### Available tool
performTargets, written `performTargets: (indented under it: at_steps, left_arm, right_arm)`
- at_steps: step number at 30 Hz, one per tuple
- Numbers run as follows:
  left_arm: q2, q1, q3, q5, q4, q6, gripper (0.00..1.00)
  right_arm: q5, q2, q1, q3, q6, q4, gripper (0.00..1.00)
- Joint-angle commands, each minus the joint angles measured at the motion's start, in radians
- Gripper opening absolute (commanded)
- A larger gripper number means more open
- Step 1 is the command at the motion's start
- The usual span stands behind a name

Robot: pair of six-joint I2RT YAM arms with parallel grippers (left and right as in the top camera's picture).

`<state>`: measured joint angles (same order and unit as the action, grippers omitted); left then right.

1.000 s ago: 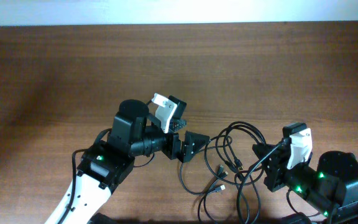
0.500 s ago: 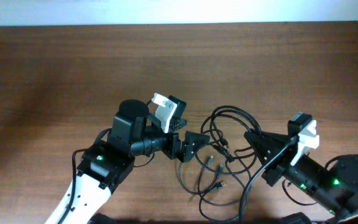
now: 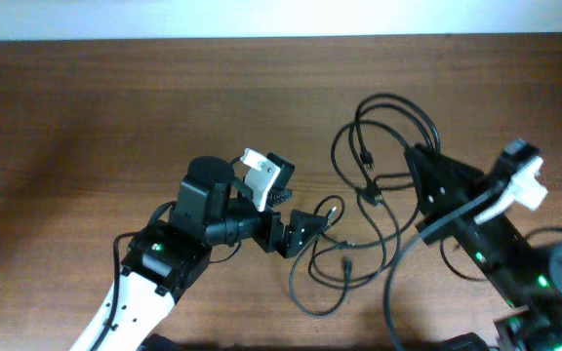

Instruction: Untangle cables

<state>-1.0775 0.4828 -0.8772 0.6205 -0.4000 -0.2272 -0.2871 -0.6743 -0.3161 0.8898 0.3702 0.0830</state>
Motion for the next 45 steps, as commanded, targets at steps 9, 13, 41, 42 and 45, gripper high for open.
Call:
performTargets:
  at_steps: [9, 13, 41, 42, 45]
  left_arm:
    - [-0.003, -0.005, -0.008, -0.067, -0.050, 0.020, 0.99]
    - [-0.003, -0.005, -0.008, -0.068, -0.051, 0.020, 0.99]
    - [0.040, -0.008, -0.008, -0.649, -0.295, -0.311, 0.99]
    - [0.040, -0.008, -0.008, -0.692, -0.311, -0.312, 0.99]
    - [0.040, -0.008, -0.008, -0.781, -0.344, -0.311, 0.99]
  right_arm:
    - [0.038, -0.608, 0.018, 0.012, 0.133, 0.035, 0.87]
    - [0.037, -0.721, 0.094, 0.012, 0.149, 0.225, 0.93]
    - [-0.188, -0.892, -0.064, -0.002, 0.414, 0.298, 0.99]
    - [-0.181, -0.919, -0.073, -0.002, 0.435, 0.281, 0.99]
    - [-0.172, -0.991, -0.093, -0.002, 0.459, 0.227, 0.99]
